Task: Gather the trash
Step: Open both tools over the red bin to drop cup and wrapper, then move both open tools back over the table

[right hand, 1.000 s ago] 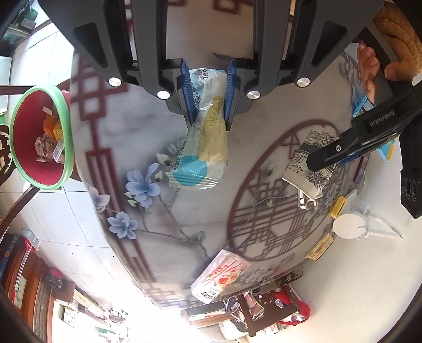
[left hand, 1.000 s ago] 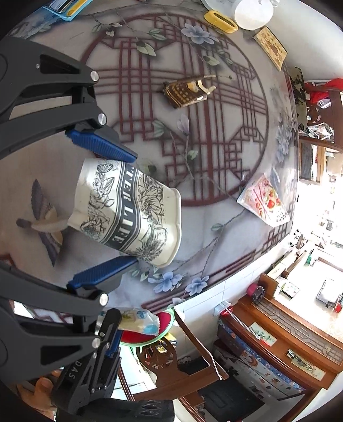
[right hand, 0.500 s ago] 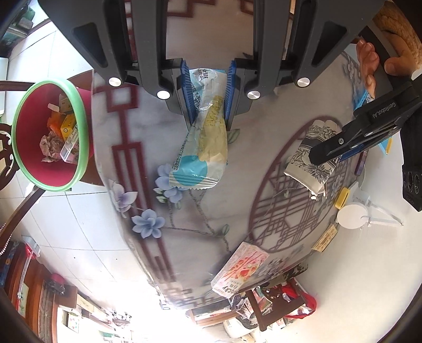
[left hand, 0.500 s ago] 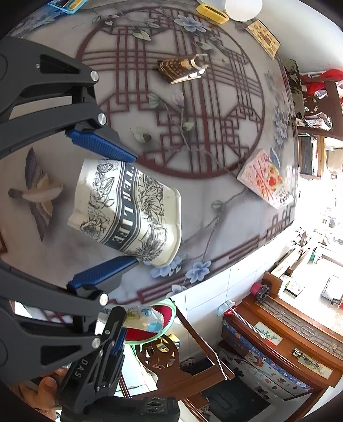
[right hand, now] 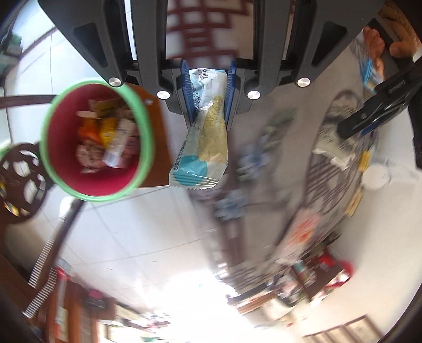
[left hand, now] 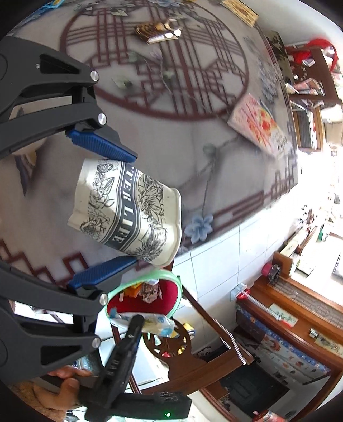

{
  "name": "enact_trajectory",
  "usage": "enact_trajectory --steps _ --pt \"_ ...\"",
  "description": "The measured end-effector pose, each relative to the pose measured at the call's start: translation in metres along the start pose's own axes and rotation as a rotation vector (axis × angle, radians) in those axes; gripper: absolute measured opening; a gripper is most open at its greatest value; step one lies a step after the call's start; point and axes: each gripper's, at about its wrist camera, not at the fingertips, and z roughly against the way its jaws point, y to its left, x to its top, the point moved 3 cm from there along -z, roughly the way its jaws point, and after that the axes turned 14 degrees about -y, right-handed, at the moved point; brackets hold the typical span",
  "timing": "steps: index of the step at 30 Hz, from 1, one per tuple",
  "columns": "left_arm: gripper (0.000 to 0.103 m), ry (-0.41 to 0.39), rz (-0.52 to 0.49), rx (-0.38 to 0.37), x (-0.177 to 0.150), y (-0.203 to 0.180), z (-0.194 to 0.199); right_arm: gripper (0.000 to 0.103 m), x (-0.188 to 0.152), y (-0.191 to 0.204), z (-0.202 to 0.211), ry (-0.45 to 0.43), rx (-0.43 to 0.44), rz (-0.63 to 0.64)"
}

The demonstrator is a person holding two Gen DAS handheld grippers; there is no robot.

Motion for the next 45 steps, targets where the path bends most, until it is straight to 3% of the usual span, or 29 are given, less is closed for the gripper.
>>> enact_trajectory --steps 11,12,13,15,16,26,28,30,33,38,45 --pt "0.070 0.023 -0.141 -0.129 0.021 -0.085 -0.037 0.026 0.021 -0.106 0.006 -0.047 -0.168 -0.118" --pt "0.070 0.027 -0.162 -0.148 0.023 -0.097 -0.041 0.036 0.023 -0.116 0.008 -0.058 -0.179 -0.140" --pt "0.070 0.031 -0.179 -0.163 0.024 -0.106 -0.045 0.052 0.025 -0.121 0.008 -0.070 -0.184 -0.154" --pt "0.070 0.040 -0.215 -0.197 0.026 -0.127 -0.054 0.071 0.028 -0.132 0.016 -0.117 -0.211 -0.185" --pt "0.070 0.044 -0.228 -0.209 0.026 -0.135 -0.057 0.073 0.029 -0.135 0.018 -0.129 -0.217 -0.193" --pt "0.072 0.071 -0.339 -0.359 0.032 -0.222 -0.088 0.074 0.026 -0.180 0.059 -0.235 -0.298 -0.335" --pt "0.092 0.063 -0.342 -0.385 0.032 -0.233 -0.091 0.074 0.027 -0.187 0.072 -0.265 -0.328 -0.342" --pt "0.095 0.049 -0.337 -0.394 0.032 -0.238 -0.089 0.076 0.028 -0.193 0.085 -0.291 -0.351 -0.346" --pt "0.095 0.046 -0.322 -0.387 0.031 -0.230 -0.083 0.079 0.028 -0.192 0.094 -0.309 -0.365 -0.339" --pt "0.095 0.008 -0.217 -0.280 0.036 -0.170 -0.063 0.079 0.027 -0.171 0.086 -0.287 -0.330 -0.306" --pt "0.095 -0.056 0.040 -0.035 0.035 -0.025 -0.018 0.079 0.033 -0.094 0.062 -0.256 -0.223 -0.191"
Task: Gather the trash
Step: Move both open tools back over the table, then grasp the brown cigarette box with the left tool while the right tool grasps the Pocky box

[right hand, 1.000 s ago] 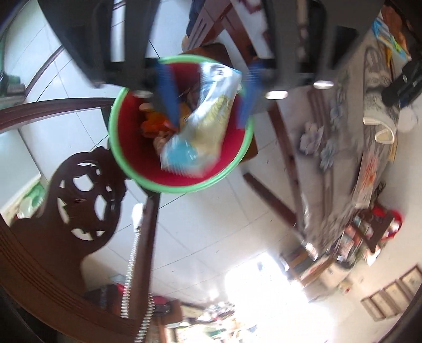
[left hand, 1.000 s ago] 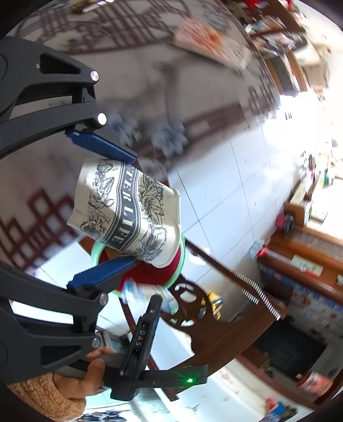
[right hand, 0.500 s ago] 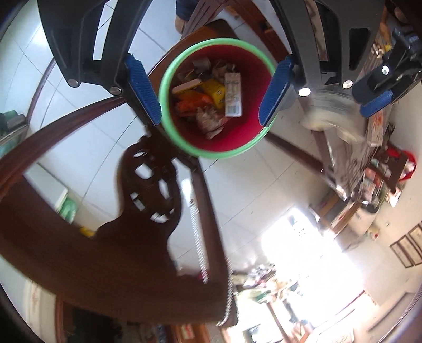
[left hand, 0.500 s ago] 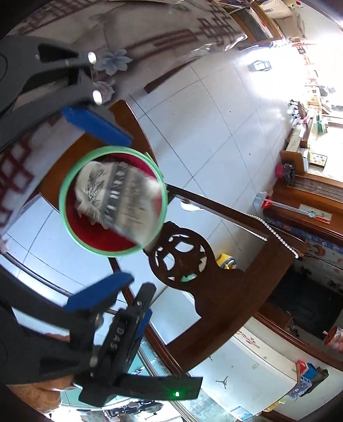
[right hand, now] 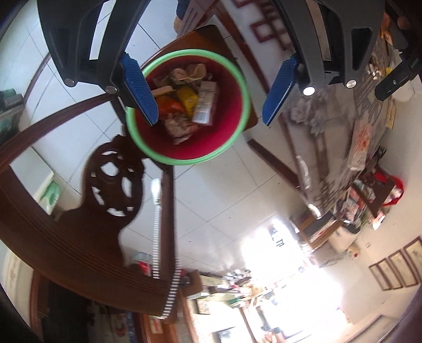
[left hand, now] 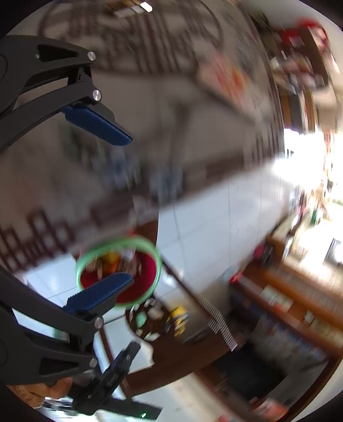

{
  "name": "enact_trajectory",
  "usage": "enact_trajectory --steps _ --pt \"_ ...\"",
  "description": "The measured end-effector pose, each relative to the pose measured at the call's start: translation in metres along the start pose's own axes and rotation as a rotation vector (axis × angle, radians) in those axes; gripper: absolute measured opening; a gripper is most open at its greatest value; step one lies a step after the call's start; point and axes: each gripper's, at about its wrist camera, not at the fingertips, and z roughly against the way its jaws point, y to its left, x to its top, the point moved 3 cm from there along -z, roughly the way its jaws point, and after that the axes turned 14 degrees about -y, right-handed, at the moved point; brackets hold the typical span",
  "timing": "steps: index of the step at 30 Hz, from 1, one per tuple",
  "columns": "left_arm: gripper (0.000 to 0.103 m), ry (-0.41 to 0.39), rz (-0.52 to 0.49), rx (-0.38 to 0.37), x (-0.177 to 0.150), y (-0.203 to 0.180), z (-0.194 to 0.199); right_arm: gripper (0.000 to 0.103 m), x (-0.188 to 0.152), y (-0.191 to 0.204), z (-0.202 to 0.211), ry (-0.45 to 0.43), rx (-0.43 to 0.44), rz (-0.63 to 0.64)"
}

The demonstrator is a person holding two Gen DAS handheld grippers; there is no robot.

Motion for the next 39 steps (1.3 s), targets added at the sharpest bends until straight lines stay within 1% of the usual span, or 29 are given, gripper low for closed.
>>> enact_trajectory --steps 2,5,9,12,18,20,22,25,27,29,33,35,36,37,38,39 --pt "0.095 -0.013 0.034 0.058 -0.002 0.029 0.011 0.080 -0.006 0.026 0.000 0.013 0.037 0.035" --pt "0.095 -0.021 0.107 0.150 -0.011 0.082 0.026 0.080 -0.017 0.059 0.000 0.032 0.075 0.086" --pt "0.095 -0.023 0.205 0.265 -0.023 0.150 0.046 0.081 -0.034 0.092 -0.005 0.067 0.107 0.125" --pt "0.095 -0.025 0.277 0.337 -0.028 0.199 0.061 0.081 -0.046 0.118 -0.005 0.088 0.122 0.156" --pt "0.095 -0.021 0.350 0.440 -0.039 0.273 0.079 0.083 -0.068 0.163 -0.011 0.113 0.140 0.184" --pt "0.095 -0.011 0.356 0.461 -0.039 0.294 0.077 0.083 -0.076 0.176 -0.016 0.128 0.144 0.181" --pt "0.095 0.017 0.346 0.496 -0.039 0.318 0.069 0.083 -0.086 0.190 -0.023 0.151 0.143 0.177" --pt "0.095 0.046 0.357 0.492 -0.039 0.340 0.056 0.083 -0.095 0.218 -0.031 0.175 0.153 0.192" --pt "0.095 0.060 0.345 0.479 -0.037 0.351 0.043 0.083 -0.097 0.243 -0.039 0.186 0.165 0.229" --pt "0.095 0.074 0.337 0.463 -0.034 0.359 0.031 0.083 -0.097 0.263 -0.046 0.198 0.180 0.237" --pt "0.095 0.055 0.361 0.423 -0.025 0.365 0.021 0.084 -0.101 0.305 -0.061 0.210 0.209 0.279" --pt "0.092 0.046 0.351 0.418 -0.021 0.365 0.018 0.084 -0.106 0.324 -0.068 0.225 0.225 0.304" --pt "0.086 0.040 0.342 0.416 -0.020 0.365 0.017 0.084 -0.110 0.335 -0.072 0.236 0.235 0.316" --pt "0.076 0.040 0.335 0.415 -0.020 0.366 0.016 0.084 -0.113 0.342 -0.074 0.244 0.242 0.326" --pt "0.069 0.045 0.332 0.411 -0.022 0.367 0.014 0.084 -0.116 0.348 -0.077 0.253 0.248 0.335" --pt "0.053 0.052 0.333 0.405 -0.023 0.368 0.013 0.084 -0.119 0.355 -0.080 0.268 0.253 0.348"
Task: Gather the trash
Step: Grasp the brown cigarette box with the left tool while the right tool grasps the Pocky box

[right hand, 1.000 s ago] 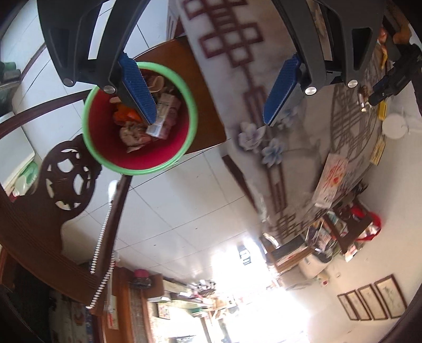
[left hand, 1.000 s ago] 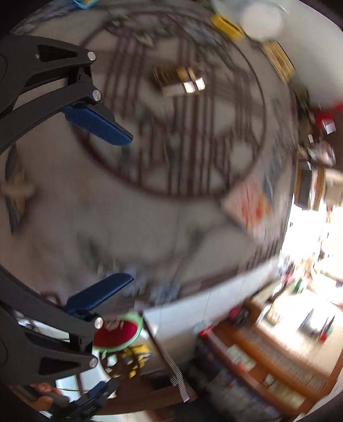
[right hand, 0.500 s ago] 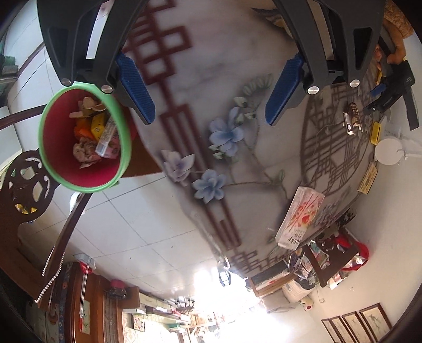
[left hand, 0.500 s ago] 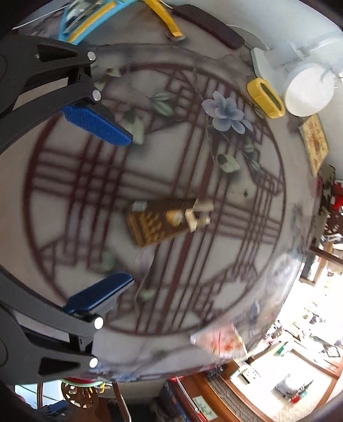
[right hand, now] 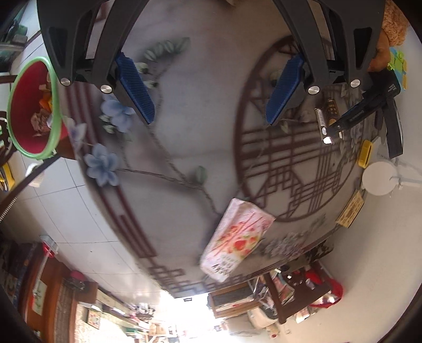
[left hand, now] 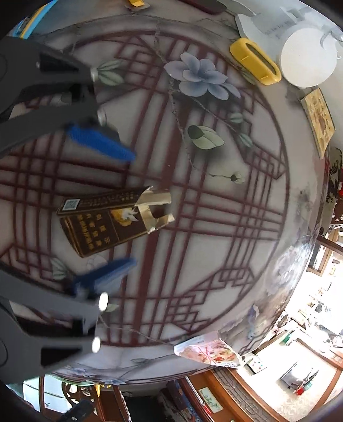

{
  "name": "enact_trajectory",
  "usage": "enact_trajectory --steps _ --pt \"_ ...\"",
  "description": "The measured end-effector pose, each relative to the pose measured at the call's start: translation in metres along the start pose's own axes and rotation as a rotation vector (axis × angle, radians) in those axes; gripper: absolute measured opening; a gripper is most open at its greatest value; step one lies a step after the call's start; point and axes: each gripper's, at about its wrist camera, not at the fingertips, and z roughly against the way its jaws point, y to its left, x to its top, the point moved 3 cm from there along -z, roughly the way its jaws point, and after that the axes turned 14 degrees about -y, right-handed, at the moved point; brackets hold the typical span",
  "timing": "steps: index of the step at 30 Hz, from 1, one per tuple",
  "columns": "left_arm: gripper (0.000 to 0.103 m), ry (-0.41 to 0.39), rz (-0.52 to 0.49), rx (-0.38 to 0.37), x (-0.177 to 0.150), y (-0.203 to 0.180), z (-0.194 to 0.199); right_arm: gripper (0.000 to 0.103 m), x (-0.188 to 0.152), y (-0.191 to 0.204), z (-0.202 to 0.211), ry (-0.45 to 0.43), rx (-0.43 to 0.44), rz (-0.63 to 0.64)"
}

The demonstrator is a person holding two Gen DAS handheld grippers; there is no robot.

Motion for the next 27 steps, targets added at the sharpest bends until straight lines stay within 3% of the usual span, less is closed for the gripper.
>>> enact_trajectory --steps 3,5,6,10,15,17,19,21,27 --pt "0.036 0.001 0.023 -0.051 0.000 0.003 0.001 0.084 0.001 0.014 -0.011 0.023 0.007 0.026" --pt "0.014 -0.022 -0.009 -0.051 0.003 0.002 0.009 0.084 0.003 0.021 -0.017 0.030 0.004 0.045" --pt "0.009 -0.023 -0.016 -0.059 0.004 0.001 0.010 0.084 0.004 0.024 -0.020 0.035 0.005 0.049" --pt "0.009 -0.023 -0.007 -0.073 0.004 0.007 0.014 0.084 0.012 0.034 -0.041 0.072 0.017 0.067" --pt "0.009 -0.004 0.016 -0.095 0.004 0.012 0.017 0.084 0.043 0.042 -0.072 0.055 0.044 0.022" --pt "0.014 -0.010 0.018 -0.099 0.004 0.013 0.019 0.091 0.061 0.042 -0.090 0.044 0.036 -0.013" --pt "0.037 -0.011 0.026 -0.106 0.003 0.014 0.020 0.092 0.079 0.040 -0.112 0.050 0.008 -0.057" --pt "0.048 -0.012 0.055 -0.113 0.002 0.016 0.021 0.092 0.097 0.038 -0.131 0.040 0.002 -0.109" --pt "0.062 0.007 0.077 -0.113 -0.005 0.015 0.016 0.095 0.135 0.030 -0.166 -0.004 -0.077 -0.170"
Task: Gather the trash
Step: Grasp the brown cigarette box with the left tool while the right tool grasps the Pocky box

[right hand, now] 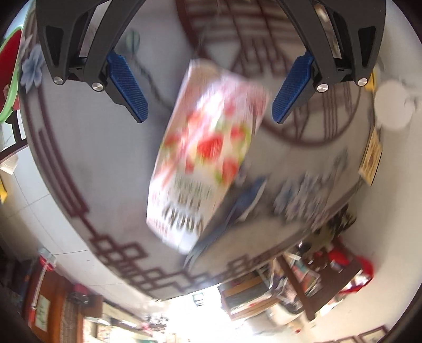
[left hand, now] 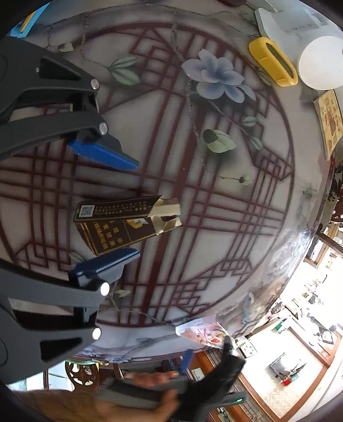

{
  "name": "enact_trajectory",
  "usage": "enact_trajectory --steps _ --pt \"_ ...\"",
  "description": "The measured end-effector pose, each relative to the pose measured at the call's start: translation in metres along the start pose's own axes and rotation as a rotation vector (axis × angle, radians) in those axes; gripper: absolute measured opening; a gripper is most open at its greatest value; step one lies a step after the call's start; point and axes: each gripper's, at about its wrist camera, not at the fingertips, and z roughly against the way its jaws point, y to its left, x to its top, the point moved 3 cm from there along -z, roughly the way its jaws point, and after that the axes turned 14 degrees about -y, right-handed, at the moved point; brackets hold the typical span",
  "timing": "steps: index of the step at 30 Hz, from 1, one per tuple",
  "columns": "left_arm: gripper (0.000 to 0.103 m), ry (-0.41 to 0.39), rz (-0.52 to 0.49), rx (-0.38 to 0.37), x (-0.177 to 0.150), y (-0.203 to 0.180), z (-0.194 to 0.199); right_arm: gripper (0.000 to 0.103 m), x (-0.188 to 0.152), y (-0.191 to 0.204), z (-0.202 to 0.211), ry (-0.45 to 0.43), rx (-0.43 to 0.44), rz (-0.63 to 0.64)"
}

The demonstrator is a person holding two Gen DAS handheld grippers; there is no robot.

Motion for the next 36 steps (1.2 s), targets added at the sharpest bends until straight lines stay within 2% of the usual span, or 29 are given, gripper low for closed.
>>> enact_trajectory --steps 3,6,8,9,10,15,20,28,32,36 --pt "0.065 0.013 0.016 0.006 -0.004 0.001 -0.006 0.095 0.008 -0.008 -0.025 0.048 -0.039 -0.035" --pt "0.065 0.017 0.025 0.010 -0.005 0.001 -0.010 0.095 0.010 -0.012 -0.039 0.064 -0.035 -0.048" --pt "0.066 0.010 0.015 0.014 -0.004 0.000 -0.011 0.091 0.008 -0.008 -0.045 0.078 -0.027 0.012" --pt "0.066 0.010 0.006 0.017 -0.004 -0.001 -0.012 0.079 0.009 -0.003 -0.044 0.070 -0.016 0.078" --pt "0.066 0.007 0.001 0.018 -0.003 -0.002 -0.013 0.078 0.009 0.000 -0.043 0.072 -0.013 0.112" --pt "0.066 -0.001 -0.003 0.018 -0.001 -0.004 -0.016 0.075 -0.005 0.009 -0.019 0.071 0.044 0.235" --pt "0.066 0.000 -0.002 0.006 -0.002 -0.009 -0.014 0.075 -0.047 0.009 0.026 0.113 0.112 0.329" --pt "0.066 0.018 -0.005 -0.018 -0.010 -0.024 -0.019 0.076 -0.119 0.001 0.089 0.075 0.071 0.496" --pt "0.066 0.005 -0.053 -0.002 -0.007 -0.029 -0.023 0.078 -0.140 0.000 0.101 0.068 0.050 0.528" --pt "0.066 -0.002 -0.147 -0.034 -0.006 -0.039 -0.025 0.078 -0.148 -0.003 0.102 0.101 0.052 0.502"
